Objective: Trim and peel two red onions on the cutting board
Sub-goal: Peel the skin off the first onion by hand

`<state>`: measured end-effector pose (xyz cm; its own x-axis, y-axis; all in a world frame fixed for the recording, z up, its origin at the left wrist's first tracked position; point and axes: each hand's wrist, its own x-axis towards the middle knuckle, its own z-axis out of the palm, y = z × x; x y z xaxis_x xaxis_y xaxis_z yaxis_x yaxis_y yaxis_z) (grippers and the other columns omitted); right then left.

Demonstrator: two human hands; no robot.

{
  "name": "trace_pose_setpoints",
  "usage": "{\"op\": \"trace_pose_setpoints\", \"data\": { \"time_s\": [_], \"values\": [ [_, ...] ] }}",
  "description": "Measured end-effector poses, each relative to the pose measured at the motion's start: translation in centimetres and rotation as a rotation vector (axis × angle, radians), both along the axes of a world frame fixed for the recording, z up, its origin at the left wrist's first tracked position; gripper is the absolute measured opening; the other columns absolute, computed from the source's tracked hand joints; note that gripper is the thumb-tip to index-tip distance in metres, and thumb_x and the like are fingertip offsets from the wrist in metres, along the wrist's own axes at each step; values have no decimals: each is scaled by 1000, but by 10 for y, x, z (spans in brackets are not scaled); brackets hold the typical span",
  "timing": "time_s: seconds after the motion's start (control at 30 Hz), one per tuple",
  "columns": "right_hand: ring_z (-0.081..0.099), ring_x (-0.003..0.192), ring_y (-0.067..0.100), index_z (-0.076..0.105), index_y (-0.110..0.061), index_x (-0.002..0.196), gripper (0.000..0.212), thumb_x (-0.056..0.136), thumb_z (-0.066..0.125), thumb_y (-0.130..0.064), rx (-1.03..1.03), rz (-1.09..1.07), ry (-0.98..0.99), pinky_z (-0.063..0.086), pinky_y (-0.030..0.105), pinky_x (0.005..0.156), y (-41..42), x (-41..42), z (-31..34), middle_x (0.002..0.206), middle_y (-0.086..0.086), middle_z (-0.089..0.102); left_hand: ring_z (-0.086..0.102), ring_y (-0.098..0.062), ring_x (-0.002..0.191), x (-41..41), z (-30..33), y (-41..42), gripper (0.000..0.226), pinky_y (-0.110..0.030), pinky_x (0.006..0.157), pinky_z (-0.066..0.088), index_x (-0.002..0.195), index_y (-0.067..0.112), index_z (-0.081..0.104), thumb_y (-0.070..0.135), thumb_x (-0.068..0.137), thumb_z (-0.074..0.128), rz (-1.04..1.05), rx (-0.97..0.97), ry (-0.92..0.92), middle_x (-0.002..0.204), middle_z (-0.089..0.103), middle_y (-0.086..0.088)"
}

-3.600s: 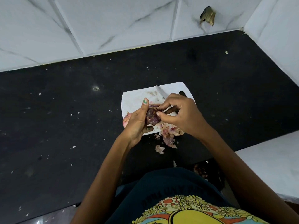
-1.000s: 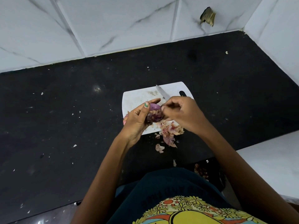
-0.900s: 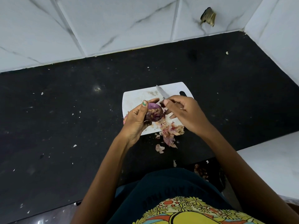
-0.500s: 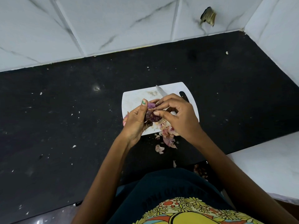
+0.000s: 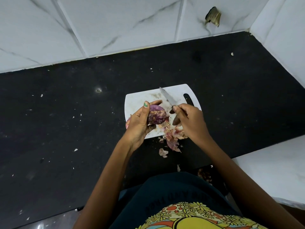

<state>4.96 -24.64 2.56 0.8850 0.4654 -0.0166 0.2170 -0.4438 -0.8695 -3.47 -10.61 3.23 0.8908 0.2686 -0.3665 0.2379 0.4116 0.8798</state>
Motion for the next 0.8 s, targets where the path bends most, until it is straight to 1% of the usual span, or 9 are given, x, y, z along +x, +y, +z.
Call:
{"op": "trace_pose_setpoints", "data": {
  "time_s": [0.03, 0.1, 0.13, 0.2, 0.27, 0.37, 0.6, 0.7, 0.8],
  "values": [
    [62, 59, 9, 65, -9, 87, 17, 95, 56, -20, -34, 20, -24, 51, 24, 57, -1, 0, -1, 68, 3, 66, 65, -10, 98, 0, -1, 0, 54, -20, 71, 52, 95, 24, 69, 65, 70, 43, 11, 1, 10, 126, 63, 1],
    [61, 73, 5, 64, -15, 91, 6, 89, 62, -10, -8, 73, -65, 48, 18, 61, -1, -3, 4, 86, 0, 65, 65, -8, 91, 1, -3, 1, 55, -19, 66, 51, 95, 24, 69, 66, 70, 43, 33, 16, 47, 108, 69, 4],
    [60, 84, 1, 64, -17, 97, 17, 86, 64, -4, 37, 113, -74, 48, 13, 66, 0, -4, 7, 98, 0, 62, 64, -7, 88, 2, -4, 1, 56, -19, 65, 50, 96, 24, 69, 67, 69, 44, 42, 29, 65, 99, 71, 5],
    [57, 97, 3, 65, -16, 108, 28, 83, 67, -4, 140, 214, -50, 50, 14, 75, 1, -7, 15, 109, 0, 57, 65, -7, 83, 2, -5, 2, 59, -20, 64, 50, 98, 23, 68, 69, 68, 45, 58, 46, 87, 90, 71, 4],
    [59, 97, 8, 68, -17, 108, 27, 82, 70, -11, 178, 286, -105, 53, 20, 78, 5, -9, 19, 104, 0, 58, 65, -6, 77, 2, -5, 2, 61, -21, 65, 51, 98, 22, 66, 70, 66, 46, 65, 50, 91, 89, 70, 2],
    [60, 90, 7, 73, -13, 99, 20, 79, 72, -15, 167, 269, -260, 54, 25, 78, 11, -9, 18, 94, 0, 60, 65, -4, 72, 3, -2, 0, 60, -19, 61, 50, 96, 21, 65, 69, 67, 45, 75, 46, 96, 88, 68, 2],
    [62, 85, 18, 71, -5, 87, 18, 82, 66, -21, 129, 246, -422, 53, 35, 75, 16, -9, 16, 88, 4, 64, 64, -7, 78, 5, -3, 2, 54, -19, 60, 48, 89, 23, 67, 68, 69, 45, 92, 60, 106, 85, 69, 8],
    [54, 91, 17, 66, -8, 89, 21, 87, 57, -27, 7, 275, -504, 45, 23, 77, 18, -10, 13, 91, 1, 60, 65, -6, 78, 5, -4, 2, 63, -19, 60, 49, 98, 18, 67, 69, 70, 45, 88, 63, 107, 91, 68, 3],
    [47, 96, 12, 60, -9, 95, 15, 90, 54, -22, 0, 246, -351, 37, 13, 80, 18, -12, 11, 96, -2, 53, 65, -5, 76, 4, -2, 3, 62, -18, 59, 50, 98, 19, 67, 68, 69, 44, 70, 41, 95, 91, 69, 2]
  ]
}}
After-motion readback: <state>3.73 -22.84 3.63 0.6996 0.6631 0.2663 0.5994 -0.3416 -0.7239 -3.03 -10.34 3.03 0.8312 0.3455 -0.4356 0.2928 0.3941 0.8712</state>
